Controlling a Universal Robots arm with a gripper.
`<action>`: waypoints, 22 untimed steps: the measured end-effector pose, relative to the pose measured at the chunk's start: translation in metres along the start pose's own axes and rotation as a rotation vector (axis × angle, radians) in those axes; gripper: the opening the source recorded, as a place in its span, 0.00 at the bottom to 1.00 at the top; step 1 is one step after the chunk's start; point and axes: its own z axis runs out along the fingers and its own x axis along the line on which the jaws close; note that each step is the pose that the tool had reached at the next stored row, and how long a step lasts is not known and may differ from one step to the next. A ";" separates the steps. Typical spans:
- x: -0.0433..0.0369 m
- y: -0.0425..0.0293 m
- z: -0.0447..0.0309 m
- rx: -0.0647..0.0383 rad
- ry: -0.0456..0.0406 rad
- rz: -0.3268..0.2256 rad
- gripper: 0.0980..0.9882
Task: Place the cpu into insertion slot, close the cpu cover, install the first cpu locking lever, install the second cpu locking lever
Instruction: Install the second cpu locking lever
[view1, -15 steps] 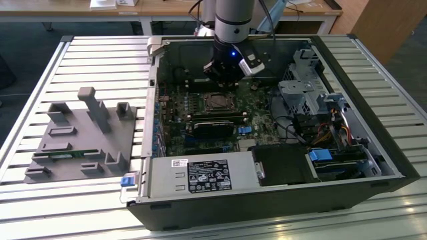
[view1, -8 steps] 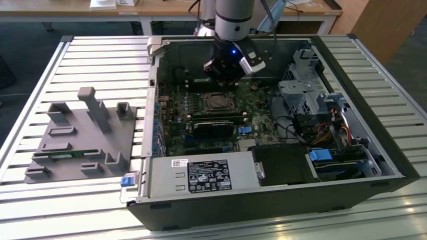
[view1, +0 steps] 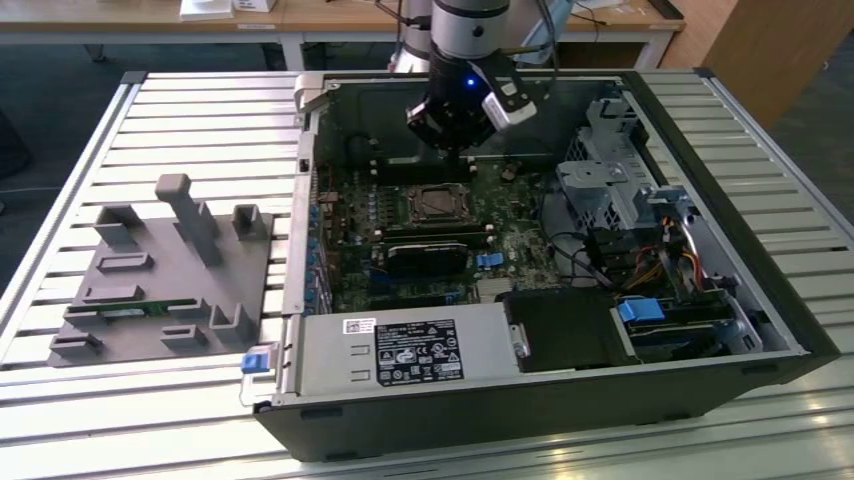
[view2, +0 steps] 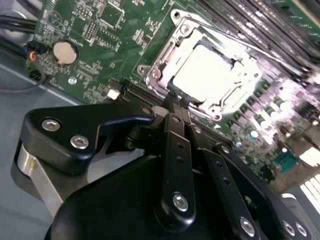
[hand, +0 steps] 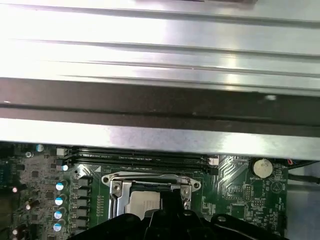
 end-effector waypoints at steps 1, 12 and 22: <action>0.0003 0.0000 -0.0016 0.000 -0.0004 0.000 0.01; 0.0039 -0.0156 -0.0024 -0.003 -0.0179 -0.002 0.01; 0.0050 -0.0454 -0.0006 -0.003 -0.0178 -0.002 0.01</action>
